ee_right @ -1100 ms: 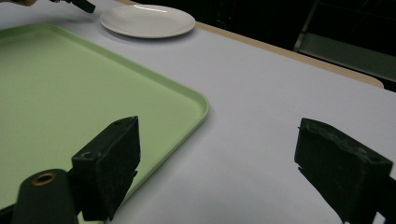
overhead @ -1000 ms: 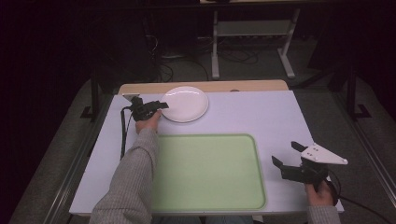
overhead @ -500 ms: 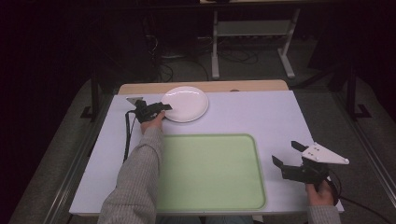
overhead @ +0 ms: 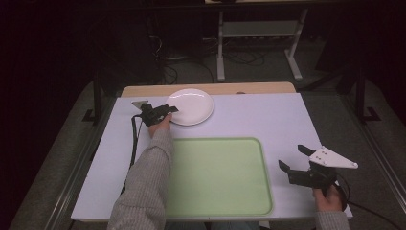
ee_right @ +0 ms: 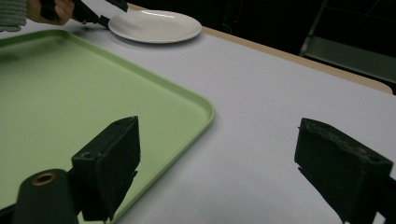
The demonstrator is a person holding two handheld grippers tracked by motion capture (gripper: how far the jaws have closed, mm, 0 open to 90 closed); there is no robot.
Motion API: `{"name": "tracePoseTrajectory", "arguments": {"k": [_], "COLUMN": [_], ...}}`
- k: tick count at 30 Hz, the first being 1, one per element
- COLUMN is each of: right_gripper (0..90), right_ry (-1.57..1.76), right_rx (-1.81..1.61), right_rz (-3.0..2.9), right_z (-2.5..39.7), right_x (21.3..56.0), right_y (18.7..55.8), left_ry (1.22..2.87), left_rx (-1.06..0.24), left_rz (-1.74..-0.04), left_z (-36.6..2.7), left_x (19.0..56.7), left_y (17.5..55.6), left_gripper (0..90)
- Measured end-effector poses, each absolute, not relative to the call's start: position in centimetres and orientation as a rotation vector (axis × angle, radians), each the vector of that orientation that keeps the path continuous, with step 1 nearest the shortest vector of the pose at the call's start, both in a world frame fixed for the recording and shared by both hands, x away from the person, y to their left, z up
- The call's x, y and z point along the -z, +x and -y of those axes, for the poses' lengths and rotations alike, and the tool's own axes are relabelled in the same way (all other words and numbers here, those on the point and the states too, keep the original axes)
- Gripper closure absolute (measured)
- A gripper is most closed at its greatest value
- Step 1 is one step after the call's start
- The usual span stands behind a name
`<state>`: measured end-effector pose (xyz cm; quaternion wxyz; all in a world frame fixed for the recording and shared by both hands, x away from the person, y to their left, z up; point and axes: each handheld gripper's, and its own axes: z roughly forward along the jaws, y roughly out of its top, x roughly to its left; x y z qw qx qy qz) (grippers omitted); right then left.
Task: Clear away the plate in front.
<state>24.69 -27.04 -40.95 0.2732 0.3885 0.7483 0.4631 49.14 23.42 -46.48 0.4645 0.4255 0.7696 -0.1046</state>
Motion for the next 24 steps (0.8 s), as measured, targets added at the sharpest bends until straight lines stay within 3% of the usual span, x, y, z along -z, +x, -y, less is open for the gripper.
{"name": "tracePoseTrajectory", "arguments": {"k": [9,15,24], "right_gripper": [13.5,13.4,13.4], "right_ry": [1.037,1.033,1.050], "right_rx": [-1.248,-1.246,-1.256], "right_rz": [-2.024,-2.031,-2.022], "right_z": [27.0,27.0,27.1], "right_x": [40.9,40.8,40.8], "right_y": [24.7,24.7,24.7], "left_ry": [1.127,1.072,0.930], "left_rx": [0.161,0.186,0.321], "left_rz": [-1.919,-1.926,-1.886], "left_z": [-23.1,-23.8,-24.8], "left_x": [46.5,47.2,48.2], "left_y": [48.9,48.6,48.3], "left_gripper": [64.0,78.8,85.6]}}
